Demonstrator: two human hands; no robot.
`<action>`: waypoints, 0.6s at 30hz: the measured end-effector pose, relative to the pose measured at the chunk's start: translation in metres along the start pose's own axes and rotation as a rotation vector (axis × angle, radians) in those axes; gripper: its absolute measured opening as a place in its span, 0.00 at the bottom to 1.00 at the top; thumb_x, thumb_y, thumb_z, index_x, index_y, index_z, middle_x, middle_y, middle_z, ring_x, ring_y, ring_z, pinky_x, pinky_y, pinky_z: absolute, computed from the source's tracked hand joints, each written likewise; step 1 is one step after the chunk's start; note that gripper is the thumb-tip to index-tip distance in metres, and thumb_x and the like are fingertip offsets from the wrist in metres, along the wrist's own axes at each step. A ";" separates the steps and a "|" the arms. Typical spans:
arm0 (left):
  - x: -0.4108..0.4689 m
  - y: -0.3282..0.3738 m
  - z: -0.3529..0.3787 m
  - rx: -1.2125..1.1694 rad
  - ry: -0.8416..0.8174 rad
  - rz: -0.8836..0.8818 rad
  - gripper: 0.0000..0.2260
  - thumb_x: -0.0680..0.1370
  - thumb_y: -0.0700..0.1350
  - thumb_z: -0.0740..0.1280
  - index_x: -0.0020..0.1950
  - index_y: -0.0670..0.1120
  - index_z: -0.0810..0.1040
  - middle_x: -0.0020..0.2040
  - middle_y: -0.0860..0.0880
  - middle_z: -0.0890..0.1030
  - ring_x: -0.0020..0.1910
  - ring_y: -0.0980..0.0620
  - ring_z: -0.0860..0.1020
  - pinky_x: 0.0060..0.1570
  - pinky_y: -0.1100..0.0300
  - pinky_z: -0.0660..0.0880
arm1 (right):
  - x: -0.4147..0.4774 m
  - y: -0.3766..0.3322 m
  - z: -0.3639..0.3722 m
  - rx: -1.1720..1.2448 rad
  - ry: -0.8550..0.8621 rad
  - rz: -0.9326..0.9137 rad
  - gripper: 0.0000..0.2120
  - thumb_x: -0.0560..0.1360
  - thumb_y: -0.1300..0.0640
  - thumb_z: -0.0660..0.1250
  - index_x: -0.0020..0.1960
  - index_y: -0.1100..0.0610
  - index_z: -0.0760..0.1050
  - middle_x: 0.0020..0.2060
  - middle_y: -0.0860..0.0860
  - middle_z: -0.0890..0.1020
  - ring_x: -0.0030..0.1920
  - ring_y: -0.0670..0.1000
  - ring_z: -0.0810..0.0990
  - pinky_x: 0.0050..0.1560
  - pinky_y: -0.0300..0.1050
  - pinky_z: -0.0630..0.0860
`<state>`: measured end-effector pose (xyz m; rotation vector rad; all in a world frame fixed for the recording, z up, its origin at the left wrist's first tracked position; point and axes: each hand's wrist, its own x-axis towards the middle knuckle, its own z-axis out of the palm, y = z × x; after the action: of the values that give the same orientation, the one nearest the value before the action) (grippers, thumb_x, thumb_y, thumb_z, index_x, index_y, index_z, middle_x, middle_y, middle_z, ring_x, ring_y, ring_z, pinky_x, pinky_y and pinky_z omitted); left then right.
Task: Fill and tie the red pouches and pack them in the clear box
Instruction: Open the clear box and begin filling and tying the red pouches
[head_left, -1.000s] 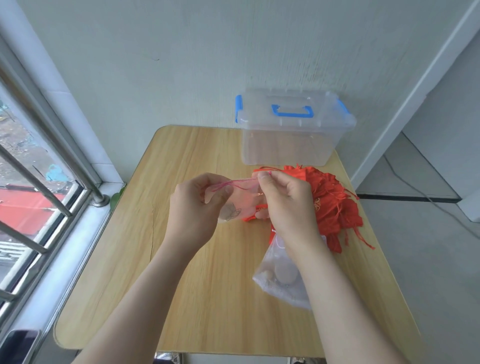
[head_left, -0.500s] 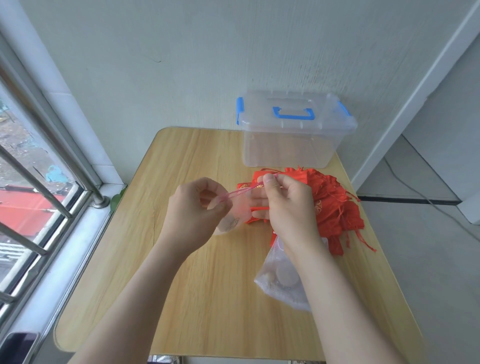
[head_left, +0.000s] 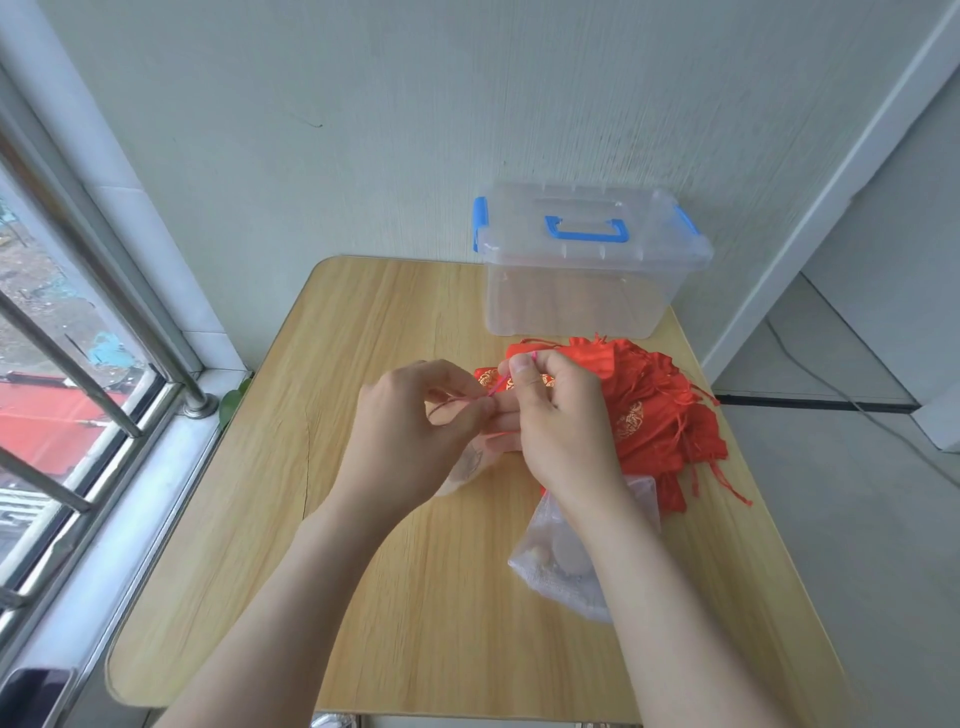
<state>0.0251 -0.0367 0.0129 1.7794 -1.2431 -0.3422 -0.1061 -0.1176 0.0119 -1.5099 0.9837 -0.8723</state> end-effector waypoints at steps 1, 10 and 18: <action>0.000 0.000 0.001 0.017 0.012 -0.003 0.02 0.77 0.50 0.77 0.45 0.56 0.85 0.44 0.59 0.86 0.49 0.62 0.83 0.53 0.65 0.77 | 0.000 0.000 0.000 -0.009 -0.004 -0.008 0.12 0.88 0.52 0.59 0.54 0.57 0.77 0.37 0.55 0.88 0.36 0.59 0.89 0.41 0.66 0.85; 0.001 -0.004 0.004 0.157 0.032 0.063 0.04 0.78 0.46 0.71 0.50 0.51 0.86 0.45 0.58 0.84 0.48 0.60 0.82 0.50 0.67 0.75 | 0.001 -0.002 -0.001 0.033 0.066 -0.066 0.12 0.88 0.54 0.60 0.52 0.60 0.77 0.38 0.55 0.87 0.36 0.57 0.88 0.40 0.60 0.85; -0.003 -0.006 0.006 0.217 0.011 0.123 0.06 0.81 0.49 0.67 0.54 0.53 0.82 0.48 0.59 0.83 0.49 0.57 0.82 0.50 0.58 0.77 | -0.001 -0.015 -0.006 0.272 0.188 -0.047 0.14 0.89 0.55 0.58 0.56 0.63 0.77 0.41 0.59 0.87 0.39 0.58 0.89 0.38 0.52 0.85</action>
<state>0.0234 -0.0370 0.0045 1.8719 -1.4180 -0.1306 -0.1099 -0.1172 0.0277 -1.2401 0.9247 -1.1496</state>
